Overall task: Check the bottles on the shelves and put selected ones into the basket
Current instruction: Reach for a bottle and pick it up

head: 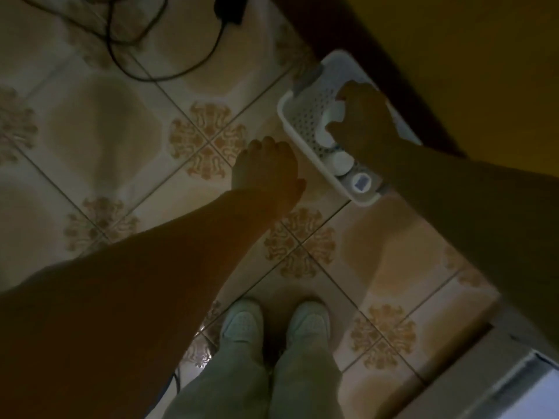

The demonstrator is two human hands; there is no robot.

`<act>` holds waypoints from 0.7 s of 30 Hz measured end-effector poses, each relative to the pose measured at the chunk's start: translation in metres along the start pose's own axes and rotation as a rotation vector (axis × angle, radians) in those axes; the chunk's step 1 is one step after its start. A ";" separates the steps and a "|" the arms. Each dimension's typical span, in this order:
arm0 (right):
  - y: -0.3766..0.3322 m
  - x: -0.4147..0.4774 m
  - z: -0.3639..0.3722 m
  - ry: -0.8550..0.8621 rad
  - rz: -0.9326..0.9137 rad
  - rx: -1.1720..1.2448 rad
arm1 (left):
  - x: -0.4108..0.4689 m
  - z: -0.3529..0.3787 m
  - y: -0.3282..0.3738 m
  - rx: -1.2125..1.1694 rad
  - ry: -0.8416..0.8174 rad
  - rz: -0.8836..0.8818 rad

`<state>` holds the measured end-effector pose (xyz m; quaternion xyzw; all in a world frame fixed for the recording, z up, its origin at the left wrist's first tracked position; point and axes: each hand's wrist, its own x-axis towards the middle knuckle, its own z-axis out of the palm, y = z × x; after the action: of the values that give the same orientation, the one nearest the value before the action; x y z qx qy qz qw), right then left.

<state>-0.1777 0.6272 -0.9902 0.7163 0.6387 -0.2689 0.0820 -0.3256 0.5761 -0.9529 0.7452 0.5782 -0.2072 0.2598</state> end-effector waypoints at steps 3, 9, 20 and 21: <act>0.011 0.018 0.043 0.003 0.027 -0.002 | 0.025 0.036 -0.002 -0.005 -0.005 -0.004; 0.019 0.027 0.082 0.072 0.034 0.027 | 0.040 0.068 0.000 -0.063 0.010 0.004; -0.006 -0.022 -0.026 -0.011 -0.164 -0.161 | -0.013 -0.019 0.016 0.002 0.040 -0.012; -0.011 -0.028 -0.046 -0.022 -0.175 -0.208 | -0.021 -0.038 0.018 0.006 0.055 -0.010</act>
<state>-0.1765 0.6257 -0.9353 0.6423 0.7224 -0.2152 0.1392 -0.3133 0.5803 -0.9081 0.7483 0.5884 -0.1896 0.2406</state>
